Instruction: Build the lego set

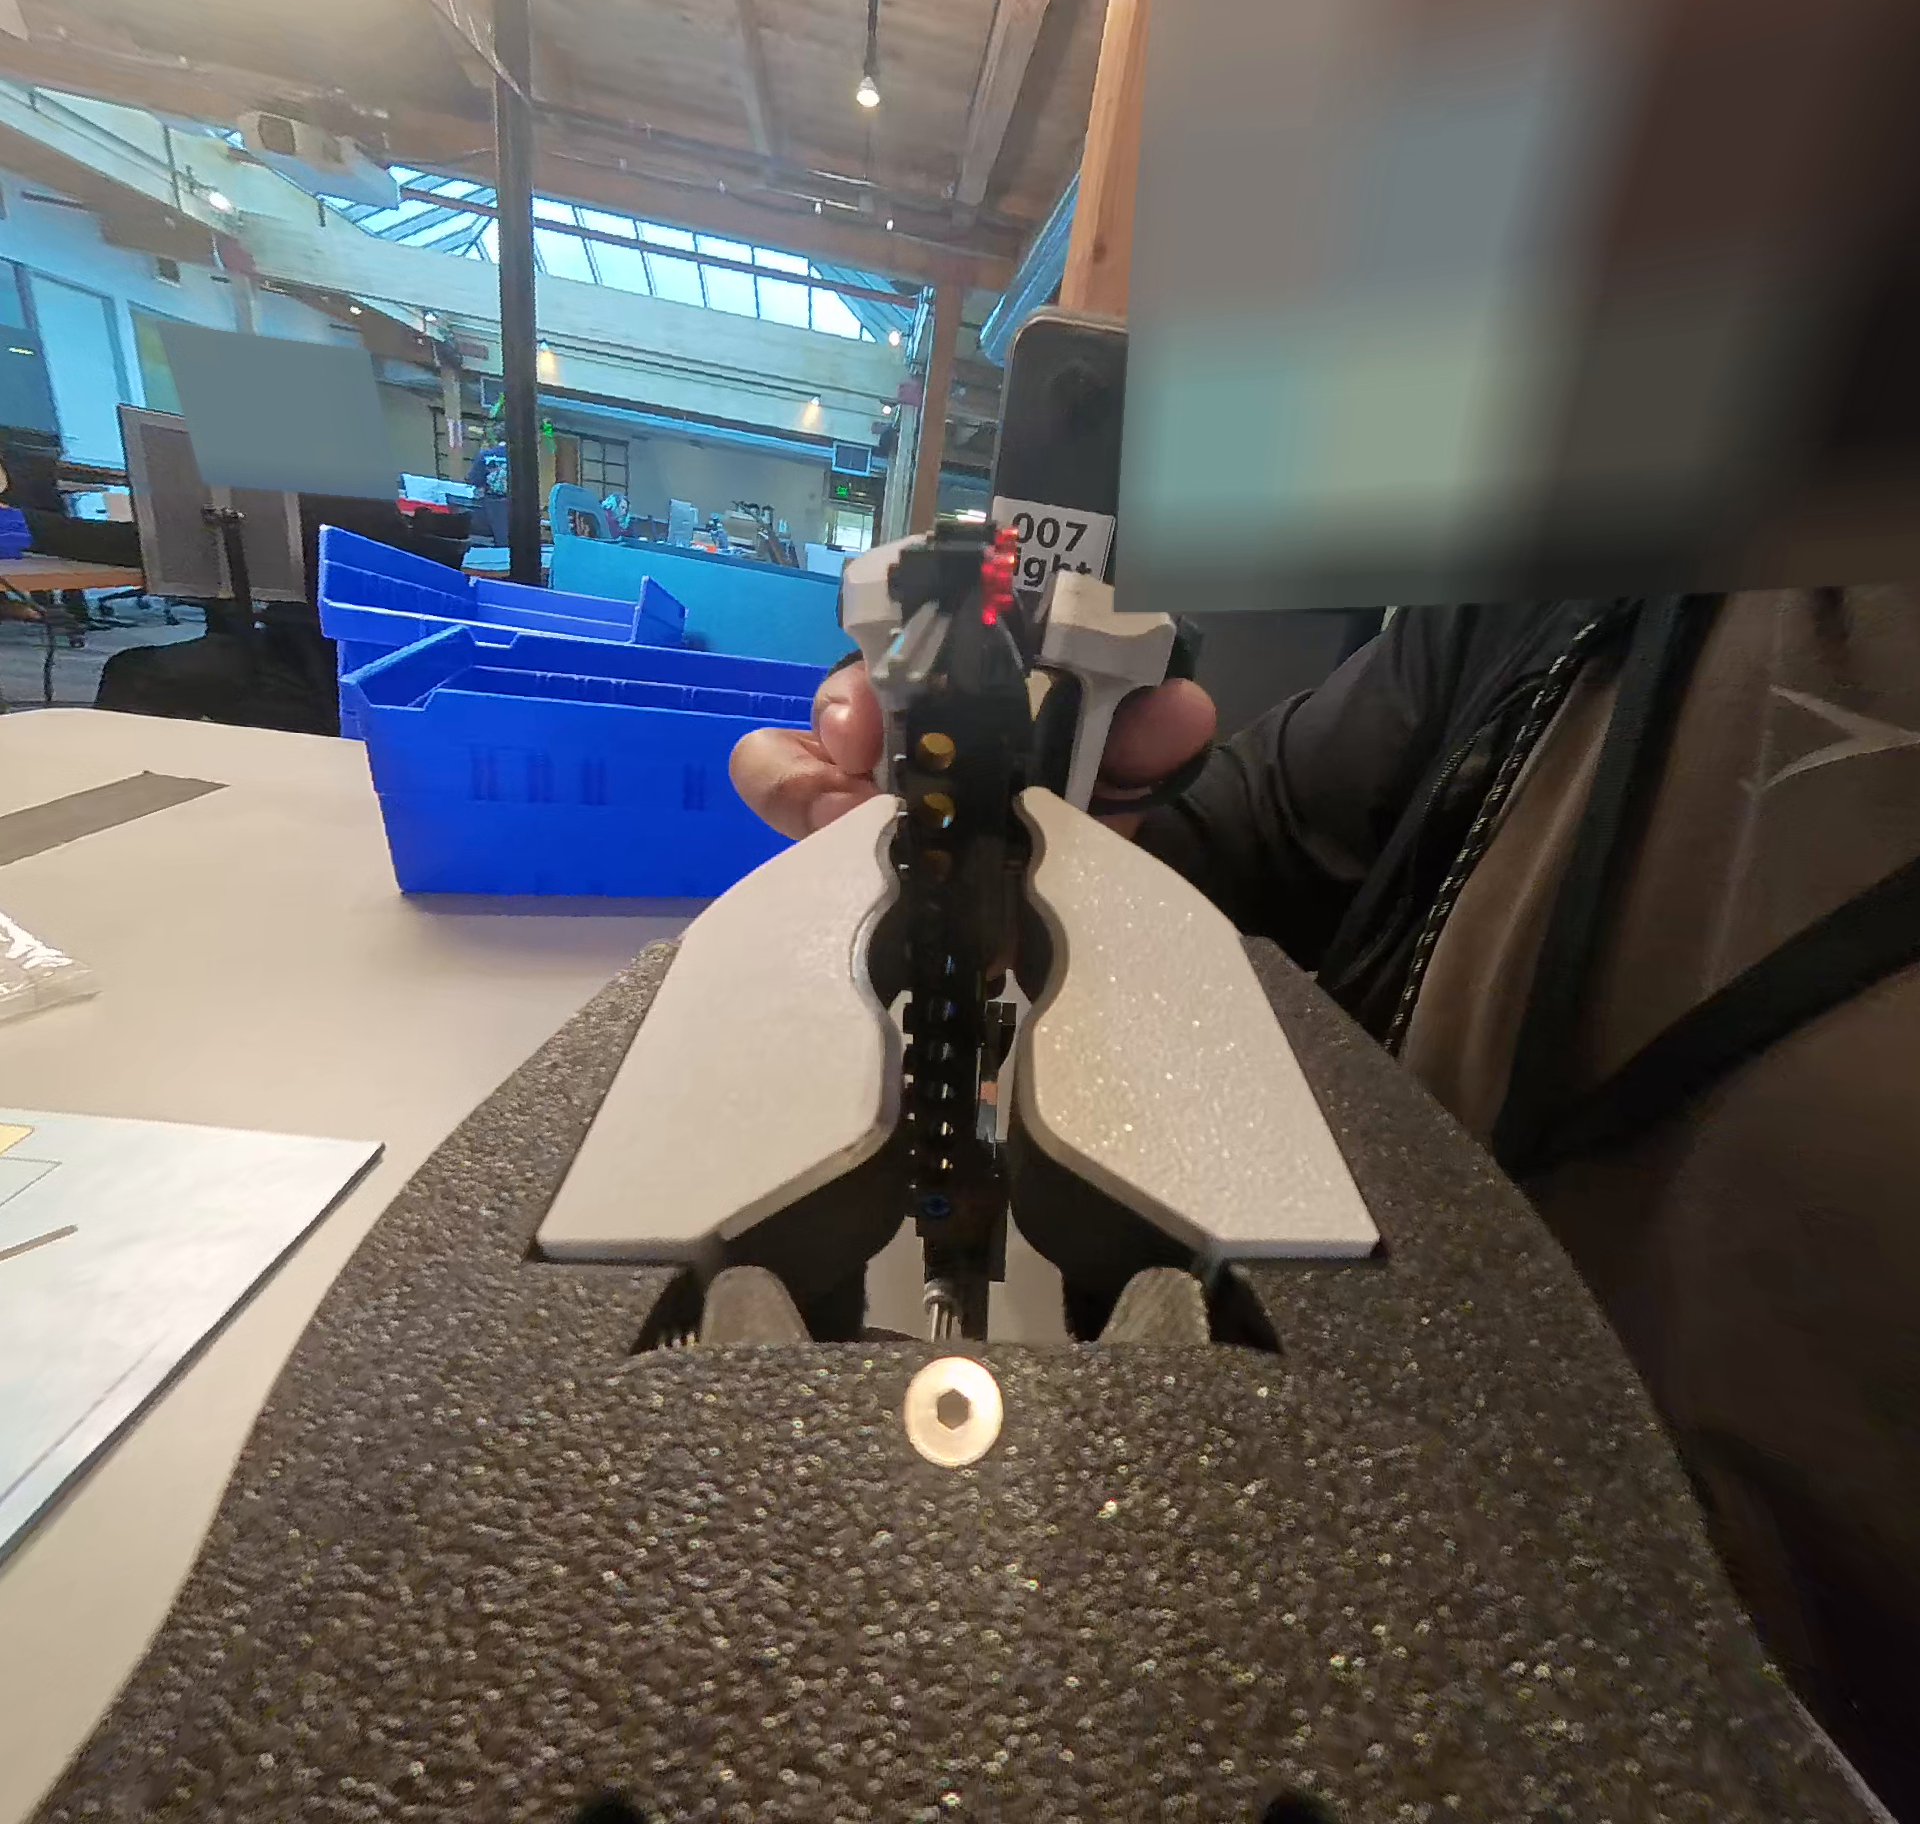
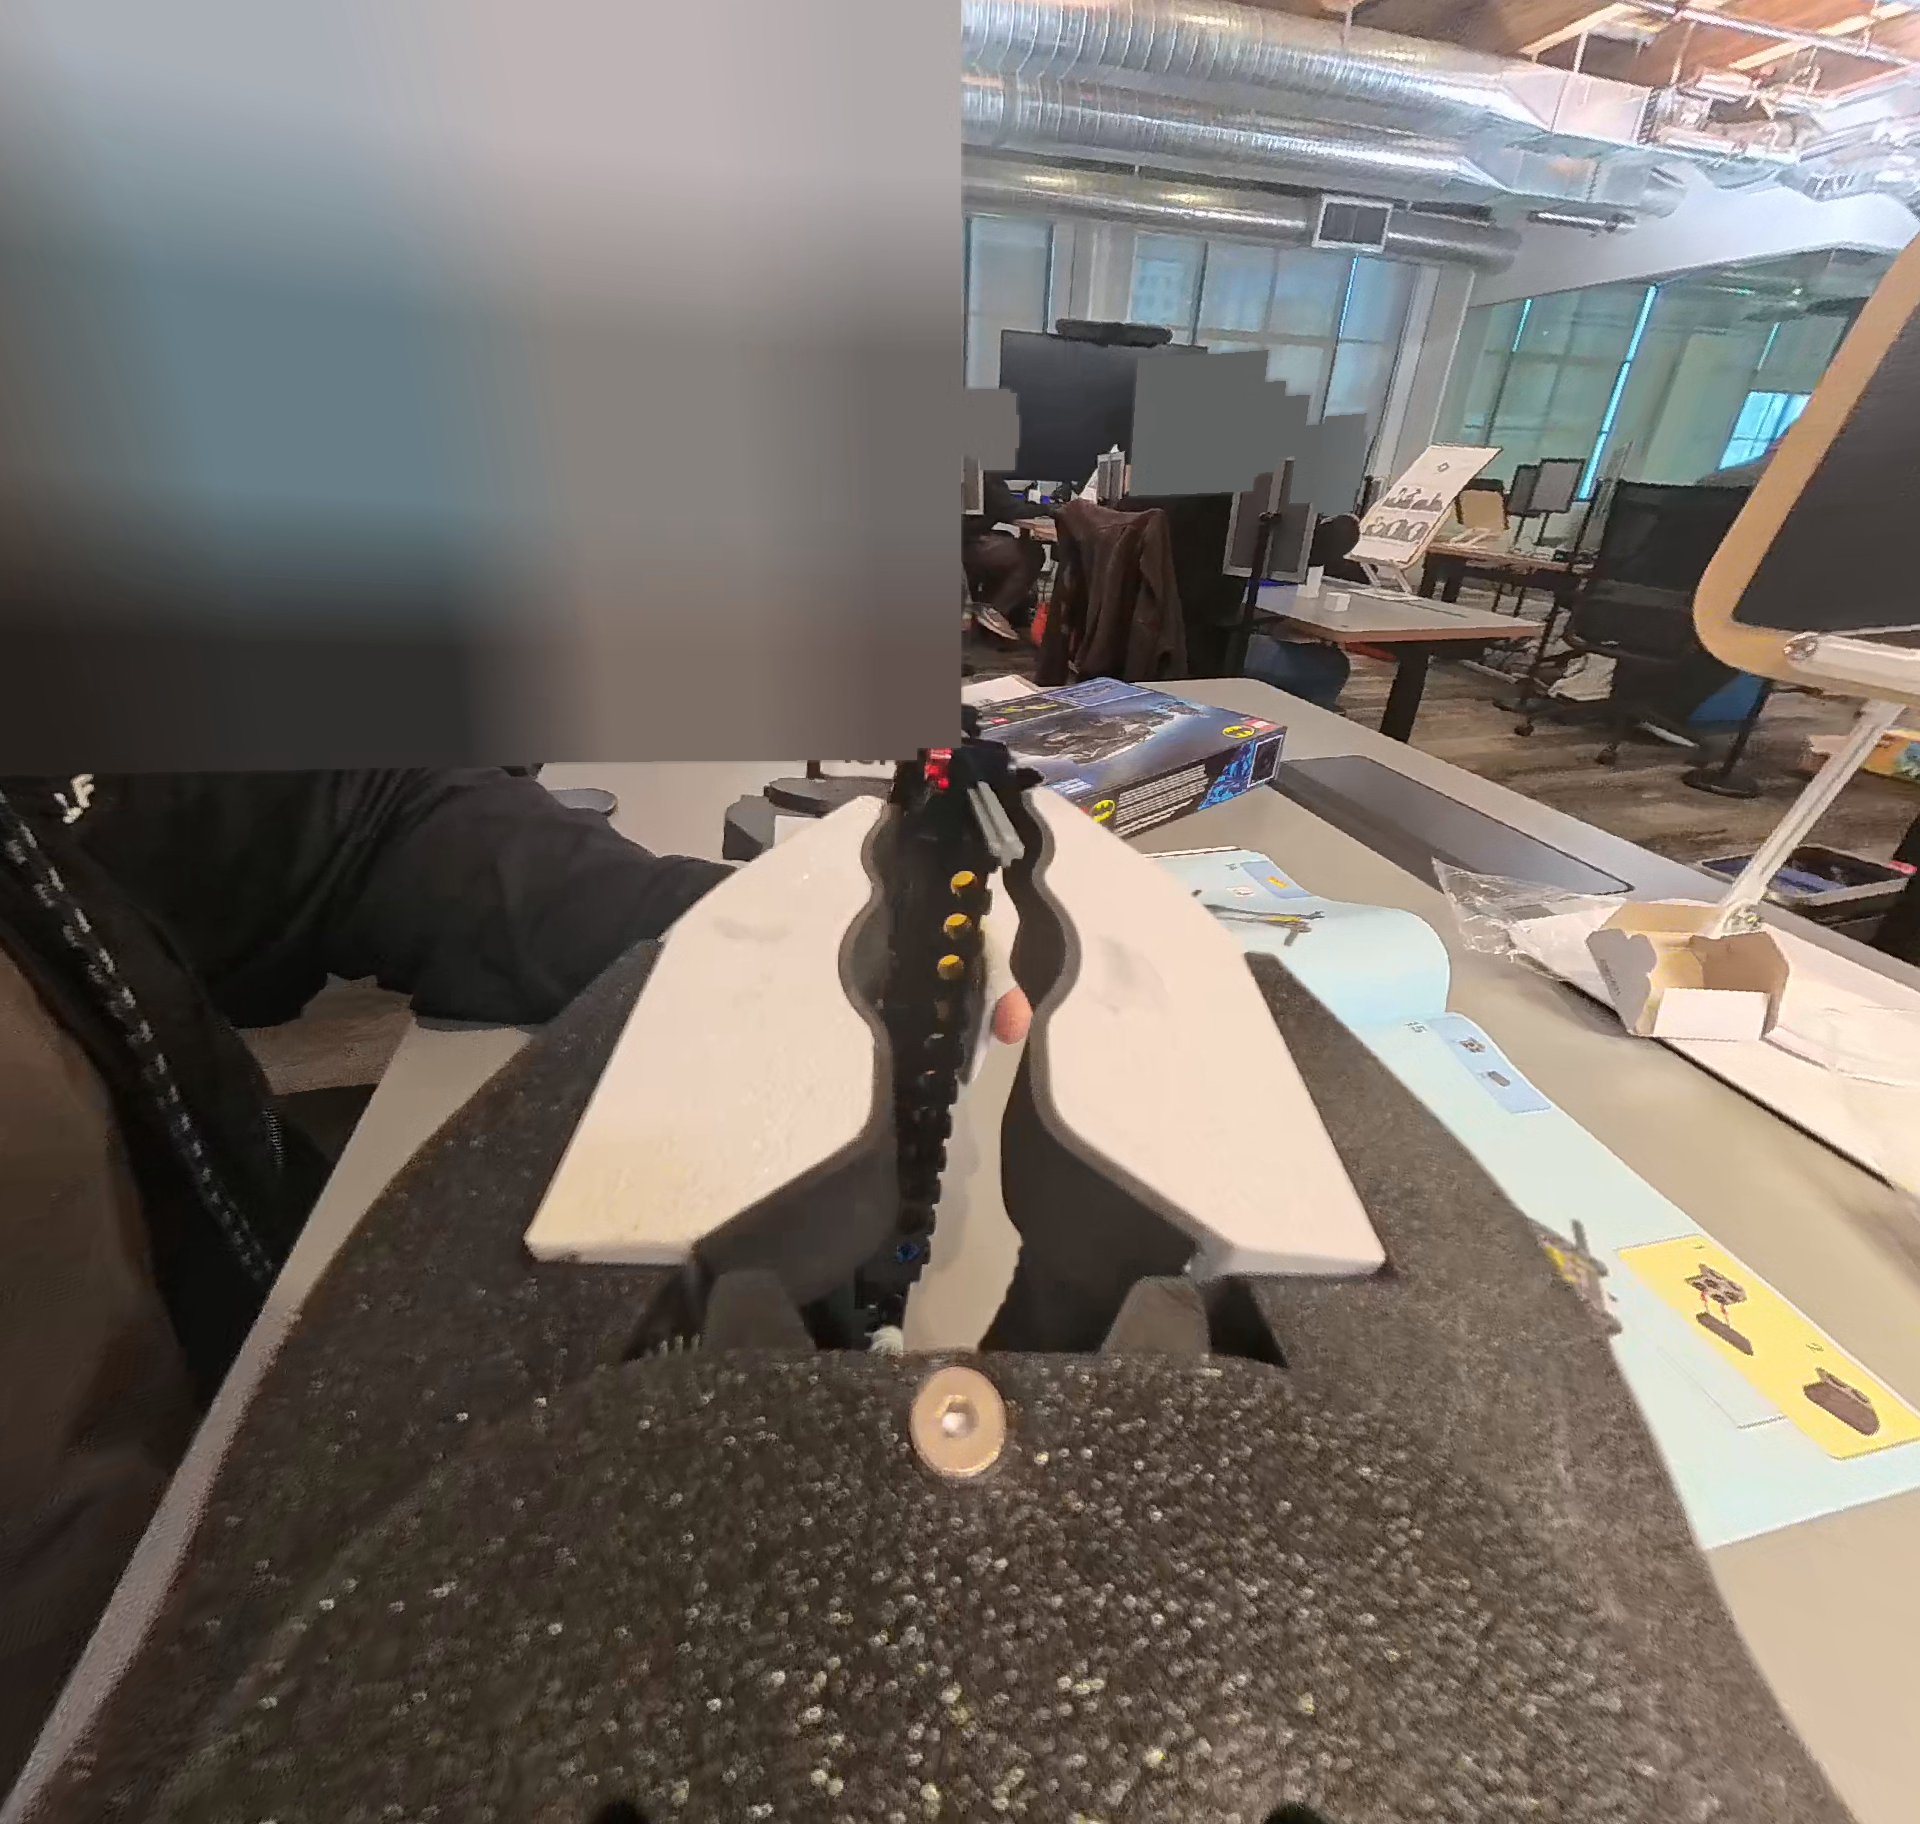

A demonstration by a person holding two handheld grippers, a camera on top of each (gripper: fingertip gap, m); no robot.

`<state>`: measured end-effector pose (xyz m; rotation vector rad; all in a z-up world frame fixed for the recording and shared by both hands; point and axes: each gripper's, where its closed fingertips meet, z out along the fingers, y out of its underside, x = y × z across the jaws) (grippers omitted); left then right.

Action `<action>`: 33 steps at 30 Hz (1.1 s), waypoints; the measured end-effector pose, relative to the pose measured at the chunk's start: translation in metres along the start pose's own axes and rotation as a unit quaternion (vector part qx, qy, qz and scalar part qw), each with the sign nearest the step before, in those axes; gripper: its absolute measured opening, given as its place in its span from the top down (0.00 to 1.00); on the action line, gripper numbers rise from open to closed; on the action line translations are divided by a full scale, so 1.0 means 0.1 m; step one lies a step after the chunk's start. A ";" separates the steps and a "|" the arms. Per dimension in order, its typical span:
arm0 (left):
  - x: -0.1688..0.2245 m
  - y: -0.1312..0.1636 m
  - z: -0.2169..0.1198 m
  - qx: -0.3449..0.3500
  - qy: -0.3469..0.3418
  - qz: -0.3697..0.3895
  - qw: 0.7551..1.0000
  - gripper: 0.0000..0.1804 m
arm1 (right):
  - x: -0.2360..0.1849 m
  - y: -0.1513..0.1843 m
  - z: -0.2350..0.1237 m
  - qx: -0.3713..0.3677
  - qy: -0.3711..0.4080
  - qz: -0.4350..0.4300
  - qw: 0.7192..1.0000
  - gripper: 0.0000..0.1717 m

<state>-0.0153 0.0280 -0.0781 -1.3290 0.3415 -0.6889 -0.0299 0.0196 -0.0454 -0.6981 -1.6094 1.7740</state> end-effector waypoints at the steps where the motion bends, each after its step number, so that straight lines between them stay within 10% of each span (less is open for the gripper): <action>1: -0.01 0.00 0.00 -0.003 -0.003 0.002 1.000 0.91 | 0.00 0.00 0.00 0.001 -0.003 0.007 1.000 0.89; 13: -0.09 0.10 -0.03 -0.069 -0.050 0.085 0.993 0.91 | 0.02 0.12 -0.05 -0.008 -0.035 -0.009 0.999 0.89; 23: -0.21 0.14 -0.15 -0.176 -0.151 0.366 0.901 0.91 | 0.08 0.38 -0.16 -0.089 0.010 -0.255 0.963 0.79; 33: 0.01 0.32 -0.04 -0.166 -0.065 0.323 0.930 0.91 | -0.18 0.42 -0.13 -0.082 -0.058 -0.261 0.960 0.84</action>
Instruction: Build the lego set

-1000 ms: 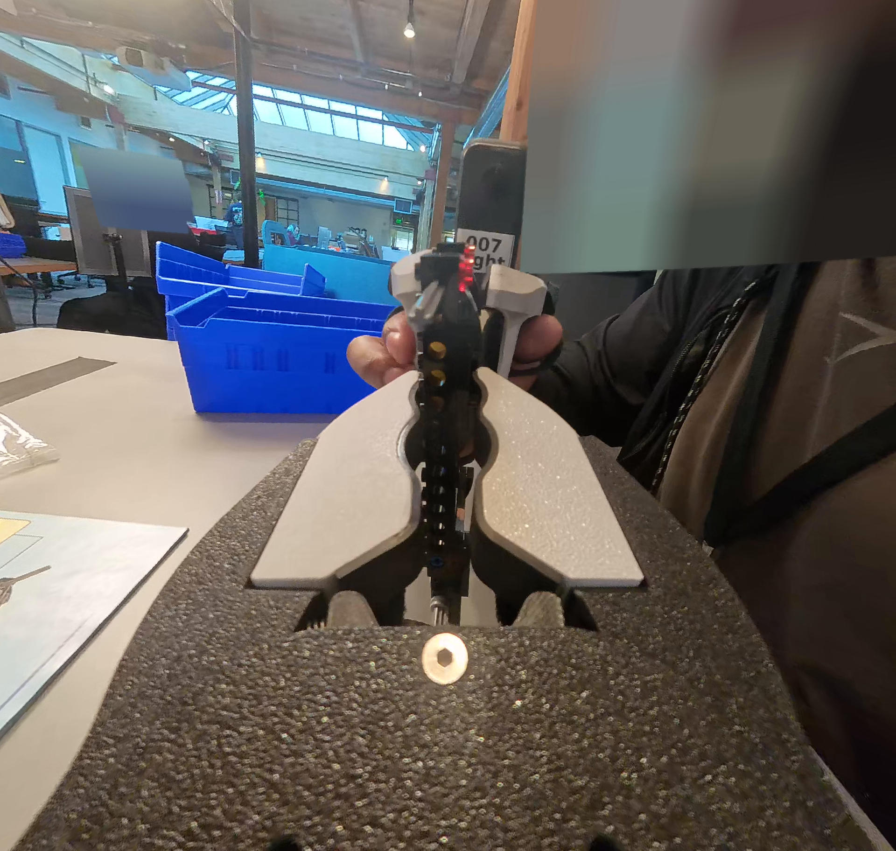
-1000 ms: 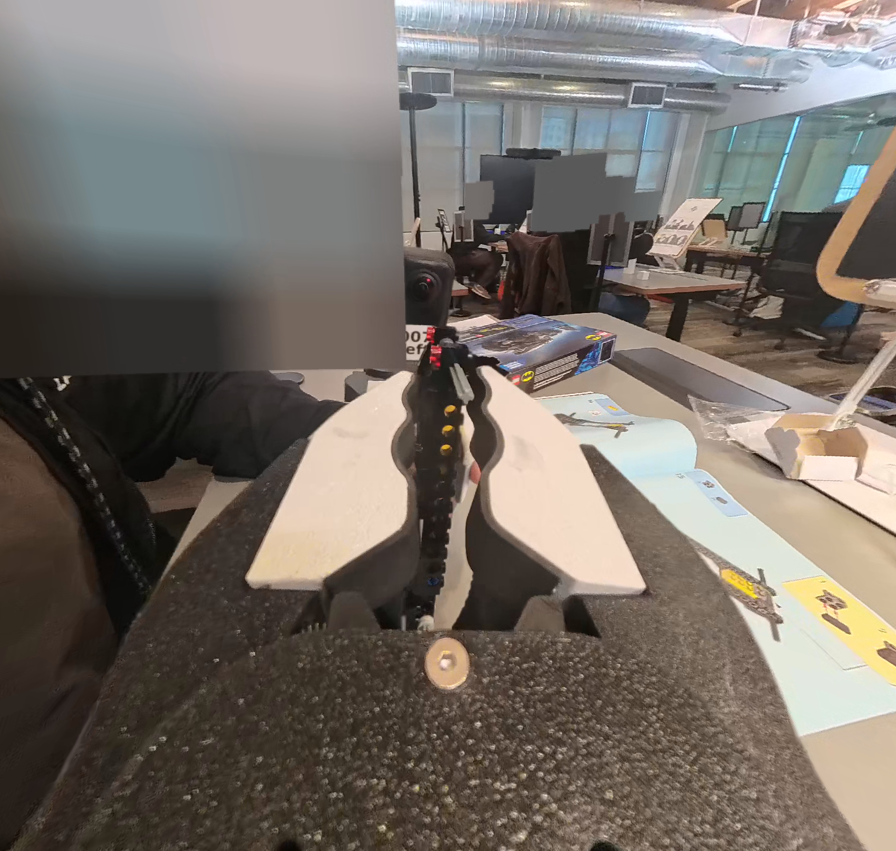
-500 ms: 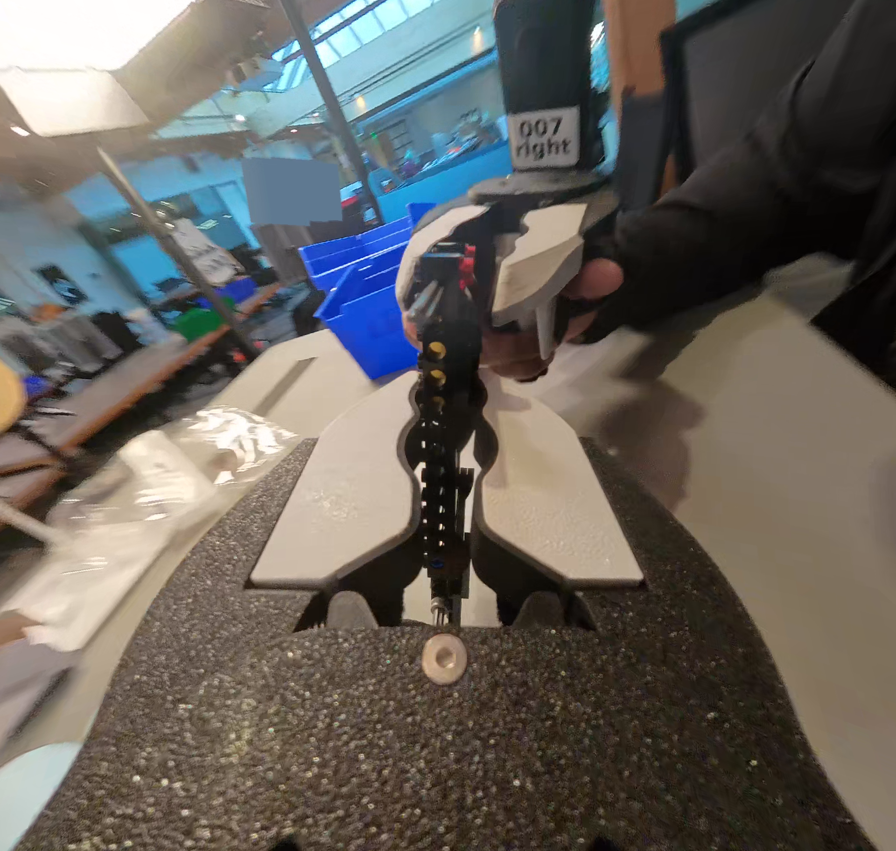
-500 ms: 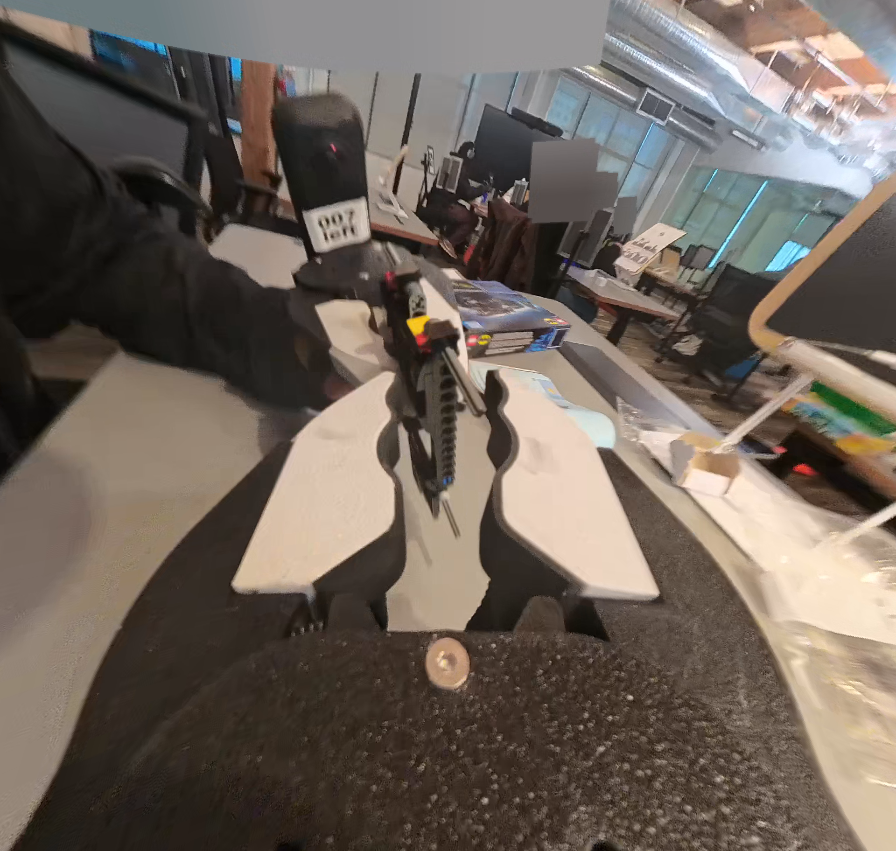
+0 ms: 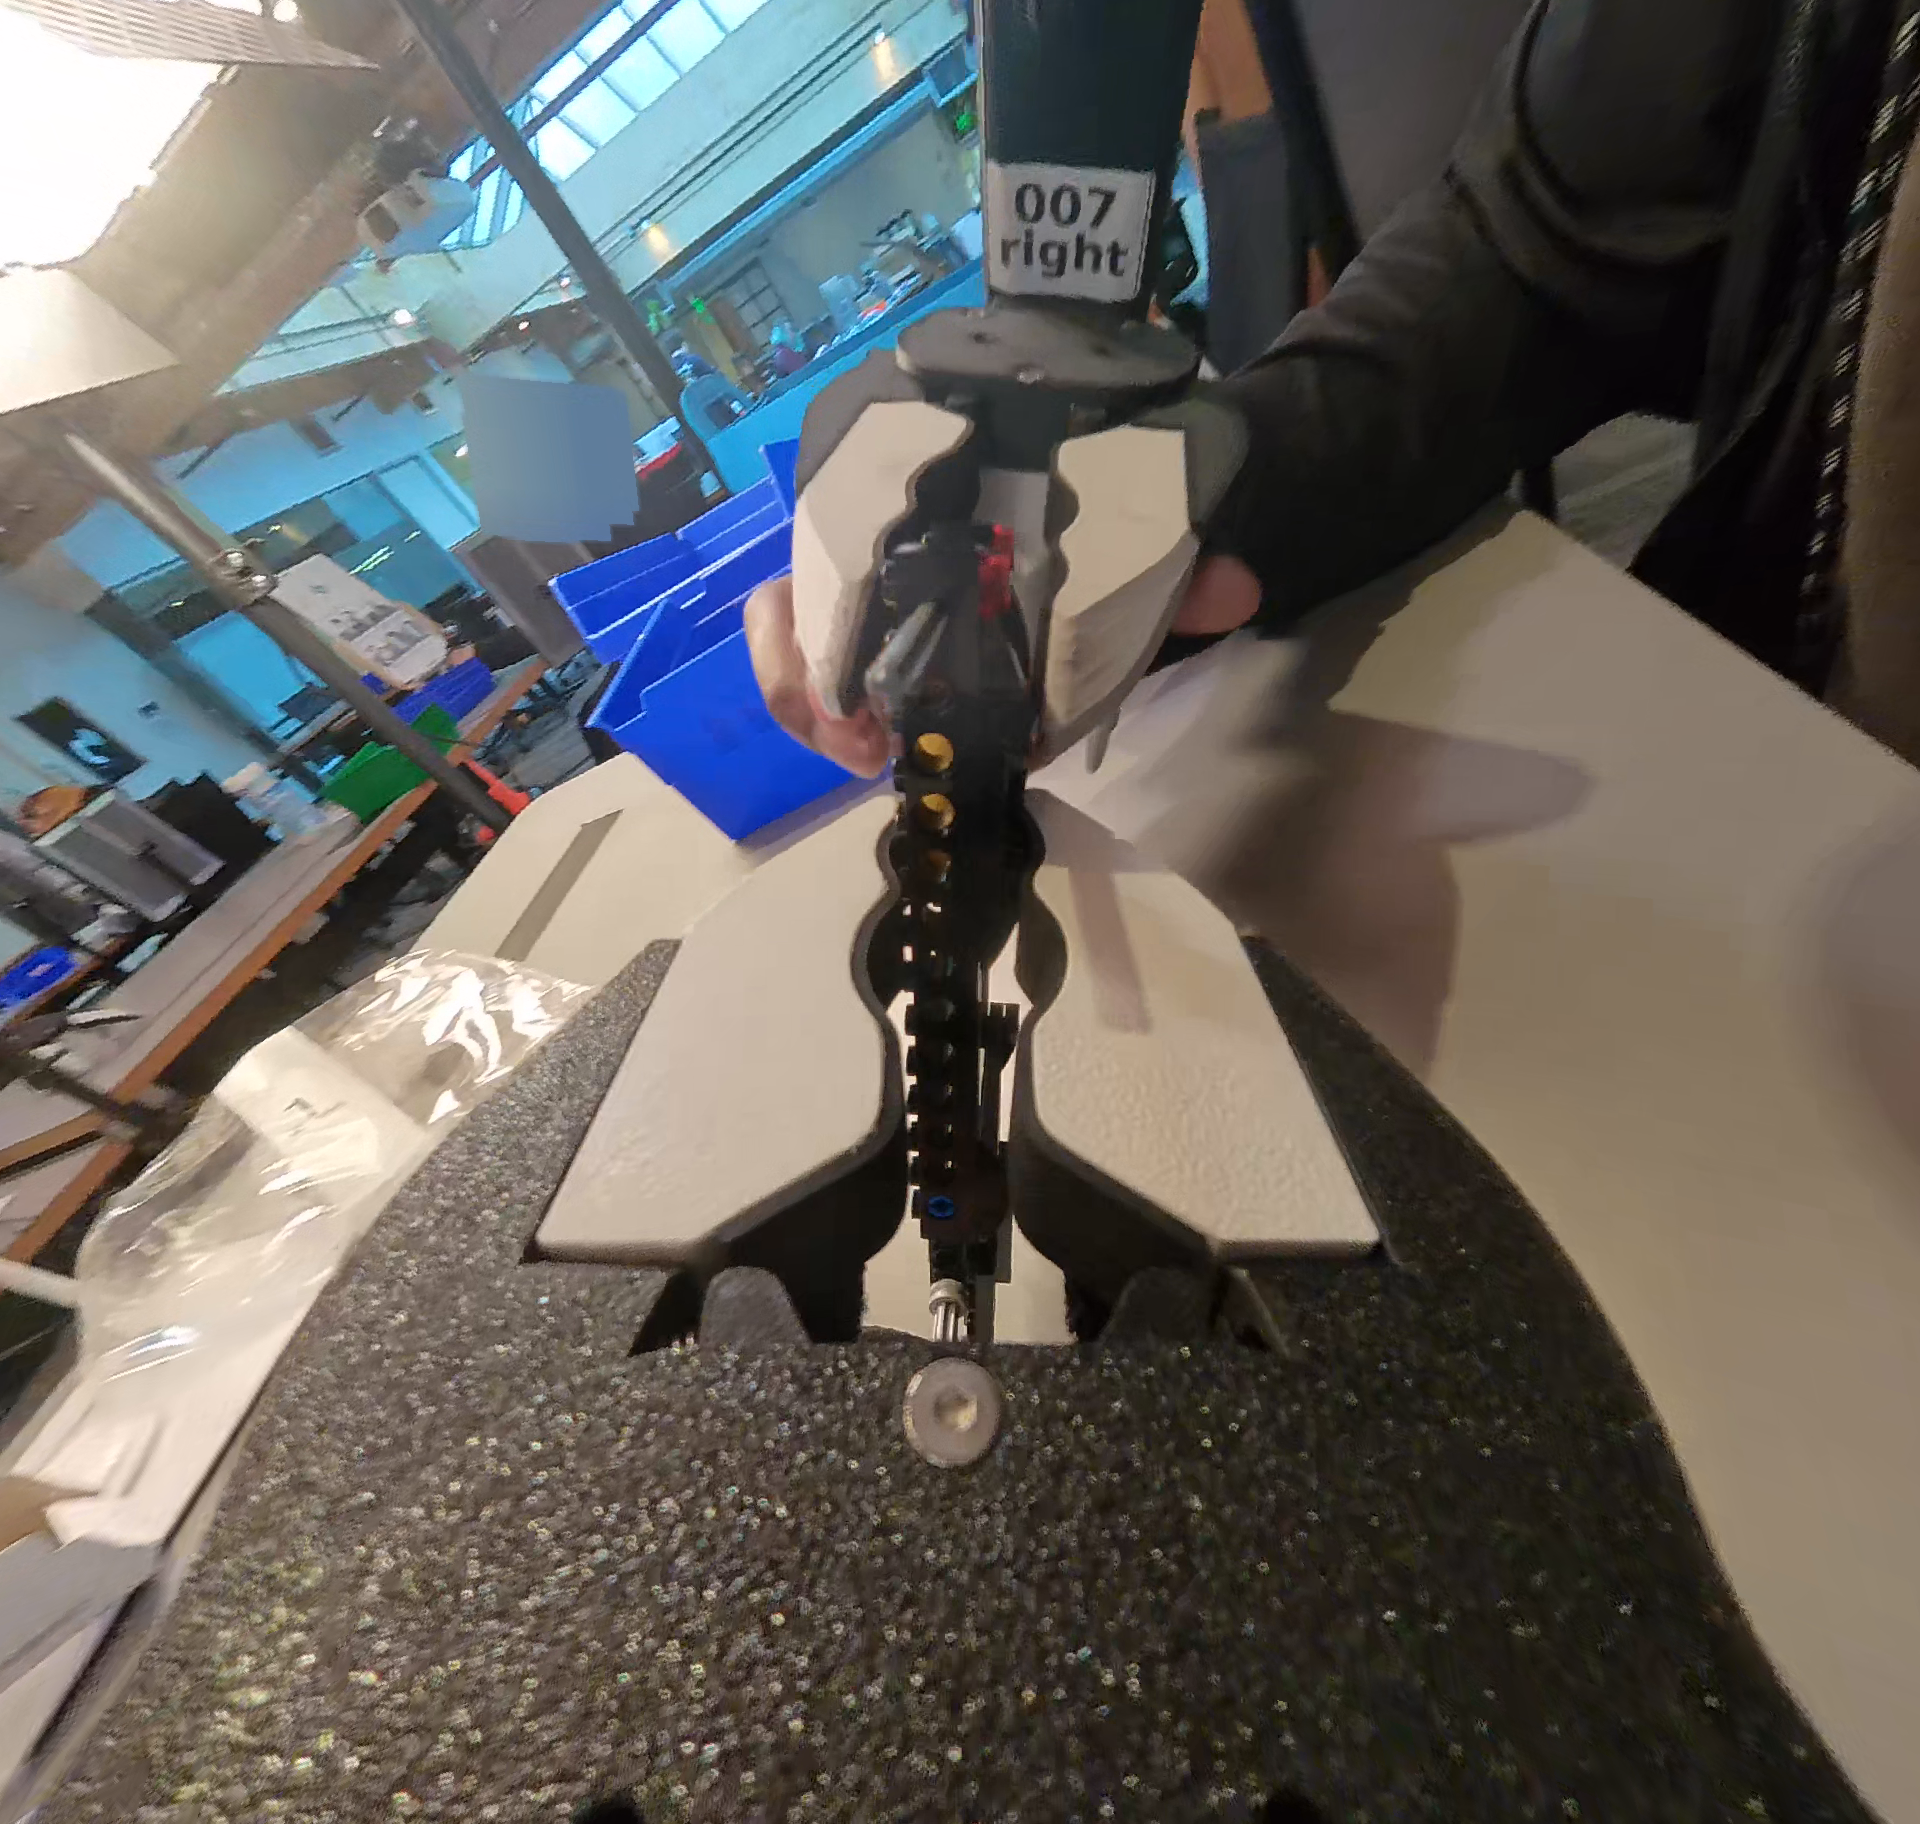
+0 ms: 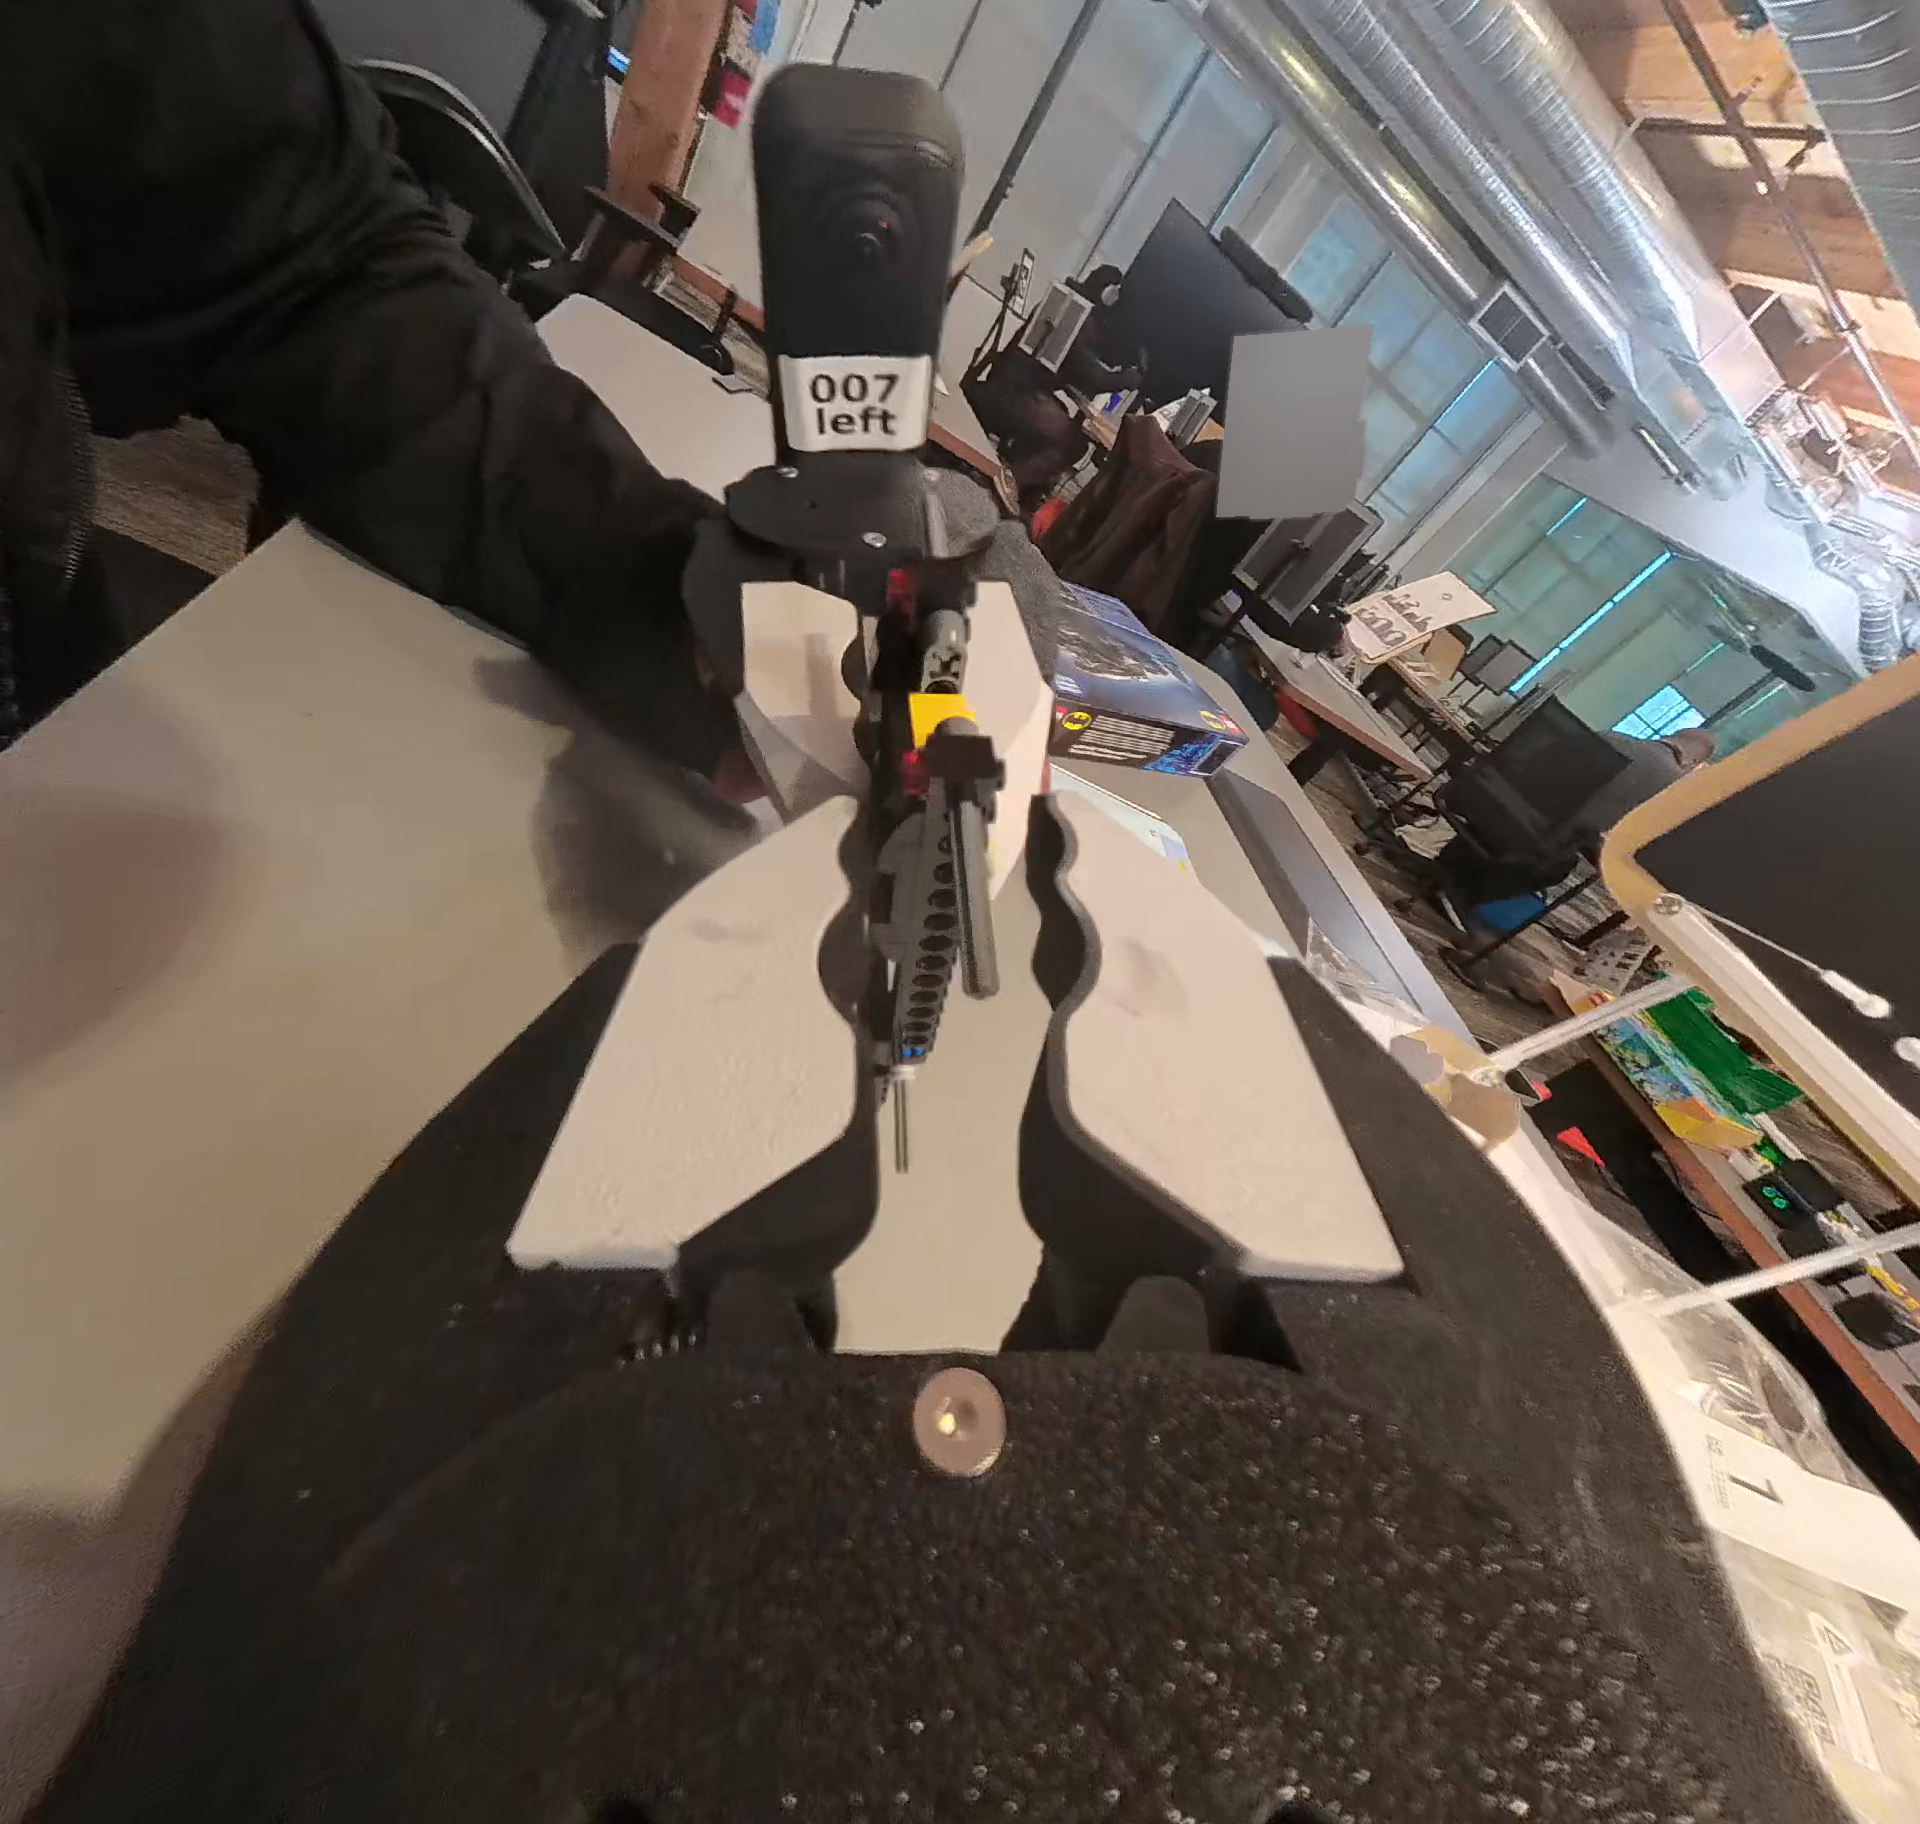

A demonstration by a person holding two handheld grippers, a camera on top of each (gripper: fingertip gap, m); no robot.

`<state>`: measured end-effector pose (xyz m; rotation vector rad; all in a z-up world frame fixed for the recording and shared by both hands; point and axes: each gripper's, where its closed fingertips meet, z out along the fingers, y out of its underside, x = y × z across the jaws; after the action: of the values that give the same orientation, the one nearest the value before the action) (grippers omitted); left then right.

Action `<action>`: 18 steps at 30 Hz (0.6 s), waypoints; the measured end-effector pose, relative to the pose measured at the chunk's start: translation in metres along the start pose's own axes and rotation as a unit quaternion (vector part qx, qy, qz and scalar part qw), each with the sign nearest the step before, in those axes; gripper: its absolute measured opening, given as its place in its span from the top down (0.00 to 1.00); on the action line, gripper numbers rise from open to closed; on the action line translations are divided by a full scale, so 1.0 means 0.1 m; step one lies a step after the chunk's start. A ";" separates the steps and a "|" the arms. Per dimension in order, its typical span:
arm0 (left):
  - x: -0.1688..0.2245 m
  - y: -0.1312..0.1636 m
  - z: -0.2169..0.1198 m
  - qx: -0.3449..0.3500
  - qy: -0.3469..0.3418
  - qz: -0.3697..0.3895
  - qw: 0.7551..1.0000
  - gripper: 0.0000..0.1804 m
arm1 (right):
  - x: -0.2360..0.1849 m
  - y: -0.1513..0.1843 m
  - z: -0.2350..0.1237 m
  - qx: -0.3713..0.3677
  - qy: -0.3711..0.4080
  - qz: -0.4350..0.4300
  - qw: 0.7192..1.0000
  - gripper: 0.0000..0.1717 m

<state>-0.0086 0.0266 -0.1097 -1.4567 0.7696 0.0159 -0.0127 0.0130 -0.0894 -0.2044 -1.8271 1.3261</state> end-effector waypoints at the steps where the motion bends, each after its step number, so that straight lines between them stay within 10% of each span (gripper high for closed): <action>1: 0.02 -0.02 0.01 0.009 0.007 -0.008 1.000 0.91 | -0.02 0.00 0.01 0.002 -0.003 -0.002 1.000 0.86; 18: 0.11 -0.01 0.03 0.024 0.051 -0.075 0.996 0.91 | -0.11 -0.06 0.07 0.028 -0.010 0.034 0.999 0.89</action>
<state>0.0015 0.0248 -0.1145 -1.4749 0.7360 -0.1912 -0.0084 -0.0005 -0.0908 -0.2249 -1.8112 1.4295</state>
